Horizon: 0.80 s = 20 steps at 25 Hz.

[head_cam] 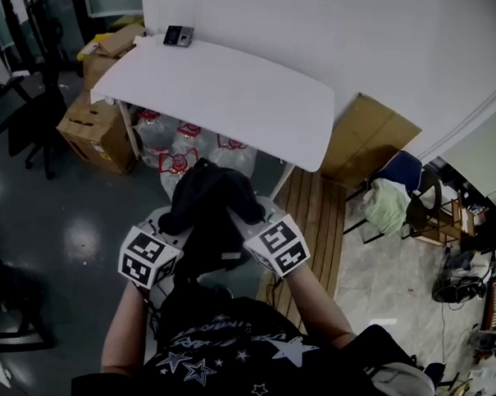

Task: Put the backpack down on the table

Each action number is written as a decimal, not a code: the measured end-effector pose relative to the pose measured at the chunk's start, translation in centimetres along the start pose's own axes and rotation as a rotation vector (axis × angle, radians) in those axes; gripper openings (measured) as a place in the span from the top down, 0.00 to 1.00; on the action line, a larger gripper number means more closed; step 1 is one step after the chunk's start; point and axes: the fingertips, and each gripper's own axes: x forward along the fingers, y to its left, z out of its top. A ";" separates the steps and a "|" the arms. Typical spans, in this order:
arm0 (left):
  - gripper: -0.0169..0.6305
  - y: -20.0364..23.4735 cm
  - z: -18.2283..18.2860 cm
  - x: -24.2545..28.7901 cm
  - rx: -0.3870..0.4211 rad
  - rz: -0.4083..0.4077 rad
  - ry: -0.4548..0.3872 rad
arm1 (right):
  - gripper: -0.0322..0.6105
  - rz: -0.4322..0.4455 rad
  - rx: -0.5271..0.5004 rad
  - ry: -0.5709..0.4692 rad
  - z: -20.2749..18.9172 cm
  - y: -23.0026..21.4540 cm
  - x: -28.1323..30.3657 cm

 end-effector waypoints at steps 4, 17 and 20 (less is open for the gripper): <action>0.90 2.3 0.4 -0.2 0.008 -0.029 -0.009 | 0.90 -0.027 0.001 0.003 1.2 -0.4 1.7; 0.90 11.2 1.1 -1.8 0.027 -0.100 -0.003 | 0.90 -0.079 0.029 0.018 5.8 -0.7 9.3; 0.90 13.0 0.8 -2.5 0.030 -0.109 -0.006 | 0.90 -0.087 0.037 0.020 6.5 -0.2 11.0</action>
